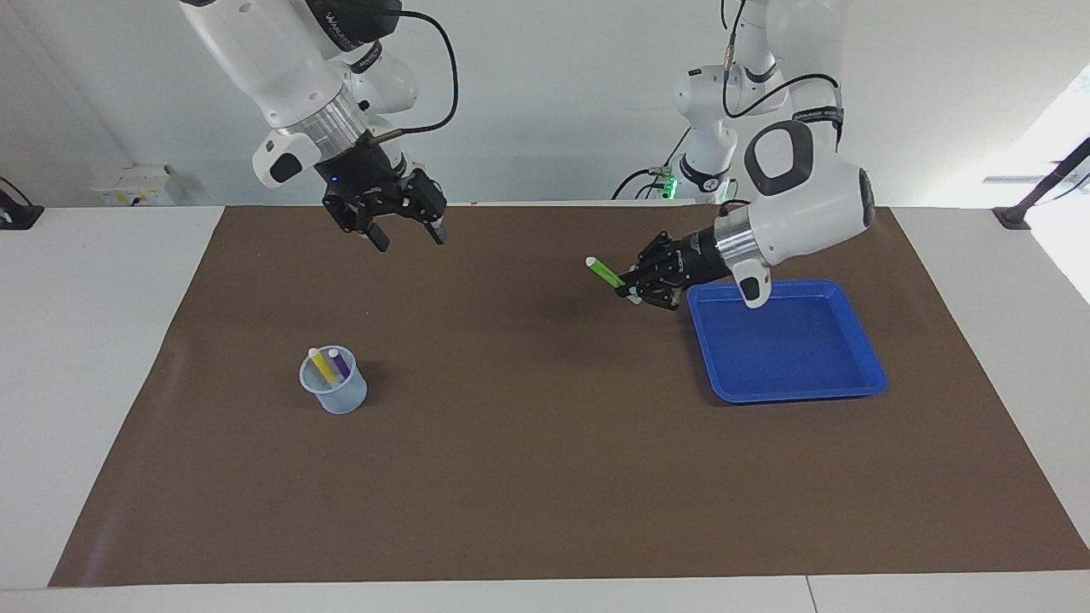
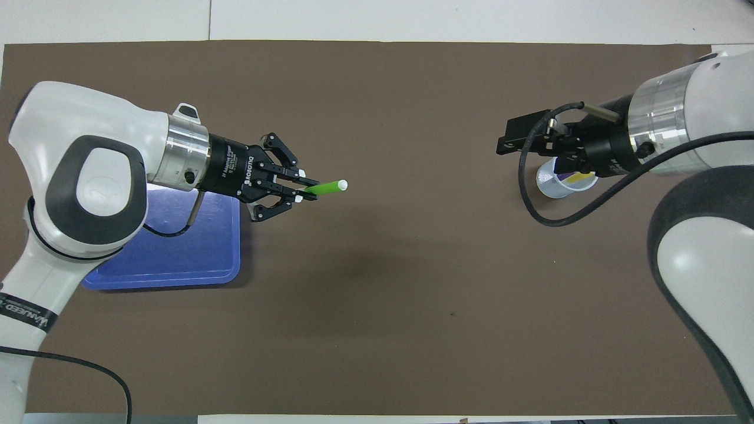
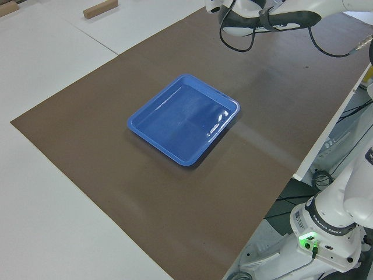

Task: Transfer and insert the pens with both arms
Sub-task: 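Lift the green pen with the left gripper while the right gripper approaches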

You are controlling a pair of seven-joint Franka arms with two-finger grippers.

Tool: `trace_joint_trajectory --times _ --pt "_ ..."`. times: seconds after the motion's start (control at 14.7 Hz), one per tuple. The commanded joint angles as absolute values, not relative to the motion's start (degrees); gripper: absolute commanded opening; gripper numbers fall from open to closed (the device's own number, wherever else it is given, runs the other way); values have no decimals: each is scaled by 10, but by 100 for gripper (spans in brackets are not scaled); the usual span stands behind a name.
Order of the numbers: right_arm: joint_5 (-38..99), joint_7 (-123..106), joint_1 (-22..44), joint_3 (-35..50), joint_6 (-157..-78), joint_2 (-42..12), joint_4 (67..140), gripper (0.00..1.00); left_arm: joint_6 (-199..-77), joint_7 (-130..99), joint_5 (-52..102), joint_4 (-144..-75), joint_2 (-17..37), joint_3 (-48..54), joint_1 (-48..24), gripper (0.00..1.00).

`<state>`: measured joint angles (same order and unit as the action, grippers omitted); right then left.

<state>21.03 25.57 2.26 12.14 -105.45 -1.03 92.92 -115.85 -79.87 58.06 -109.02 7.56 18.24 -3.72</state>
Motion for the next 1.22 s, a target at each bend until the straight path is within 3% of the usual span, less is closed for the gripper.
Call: trace_joint_trajectory --times 0.0,0.41,0.61,0.81,1.15 --pt "235 313 26 162 -1099 -5 947 100 -1246 -809 680 -1171 26 178 -92 0" --pt "237 314 28 200 -1183 -17 1002 100 -1362 -753 846 -1230 -2 178 -184 0" --pt "236 283 28 200 -1177 -1 1042 100 -1371 -702 917 -1248 -14 178 -193 0" --pt "236 275 28 201 -1154 3 1045 92 -1383 -702 939 -1248 -14 178 -196 0" --pt "236 276 28 217 -1132 3 1039 87 -1397 -701 946 -1248 -13 178 -204 0"
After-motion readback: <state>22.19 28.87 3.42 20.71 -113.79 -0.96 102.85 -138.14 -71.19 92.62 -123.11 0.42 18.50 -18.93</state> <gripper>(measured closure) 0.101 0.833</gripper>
